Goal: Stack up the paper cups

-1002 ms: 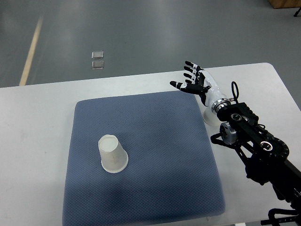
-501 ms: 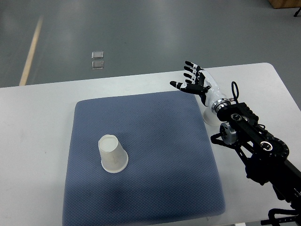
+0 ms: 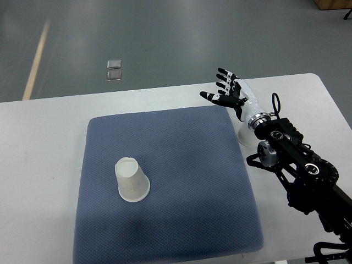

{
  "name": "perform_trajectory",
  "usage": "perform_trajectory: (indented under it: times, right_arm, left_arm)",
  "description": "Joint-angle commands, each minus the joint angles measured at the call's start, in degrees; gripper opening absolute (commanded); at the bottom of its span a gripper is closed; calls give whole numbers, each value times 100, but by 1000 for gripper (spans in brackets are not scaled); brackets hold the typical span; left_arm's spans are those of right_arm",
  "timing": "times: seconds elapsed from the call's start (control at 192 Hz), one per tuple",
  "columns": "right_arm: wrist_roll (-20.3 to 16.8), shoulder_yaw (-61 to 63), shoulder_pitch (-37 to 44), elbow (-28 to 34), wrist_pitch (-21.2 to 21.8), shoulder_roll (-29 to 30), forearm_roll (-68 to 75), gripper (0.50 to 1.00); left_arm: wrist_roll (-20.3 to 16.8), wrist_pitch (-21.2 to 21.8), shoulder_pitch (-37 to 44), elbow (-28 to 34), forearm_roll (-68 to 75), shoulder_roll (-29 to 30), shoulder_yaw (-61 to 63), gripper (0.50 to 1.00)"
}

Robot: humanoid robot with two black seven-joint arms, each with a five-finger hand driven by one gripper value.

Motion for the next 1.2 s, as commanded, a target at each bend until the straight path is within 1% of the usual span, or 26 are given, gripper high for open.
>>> perform_trajectory:
  times: [0.0, 0.465, 0.527, 0.59, 0.6, 0.752, 0.83, 0.945, 1.044, 1.195]
  right_arm:
    - [9, -9, -7, 16, 34, 0, 0, 928]
    - [0, -35, 19, 78, 52, 0, -44, 926]
    - [-9, -53, 19, 78, 175, 0, -88, 924]
    - [0, -158, 28, 95, 482, -26, -228, 921]
    - [0, -158, 28, 95, 483, -26, -229, 921]
    - [0, -395, 124, 280, 1116, -712, -1090, 919]
    - [132, -659, 221, 411, 1458, -1265, -1626, 919]
    - [387, -958, 458, 517, 1687, -1828, -2100, 919]
    - [422, -1230, 652, 526, 1792, -2276, -2443, 919]
    - [483, -1432, 819, 526, 2073, -2610, -2909, 919]
  left_arm:
    - [0, 0, 0, 0, 0, 0, -8, 1000]
    - [0, 0, 0, 0, 0, 0, 0, 1000]
    - [0, 0, 0, 0, 0, 0, 0, 1000]
    - [0, 0, 0, 0, 0, 0, 0, 1000]
    - [0, 0, 0, 0, 0, 0, 0, 1000]
    - [0, 0, 0, 0, 0, 0, 0, 1000]
    - [0, 0, 0, 0, 0, 0, 0, 1000]
    - [0, 0, 0, 0, 0, 0, 0, 1000]
    - [0, 0, 0, 0, 0, 0, 0, 1000]
    - [0, 0, 0, 0, 0, 0, 0, 1000]
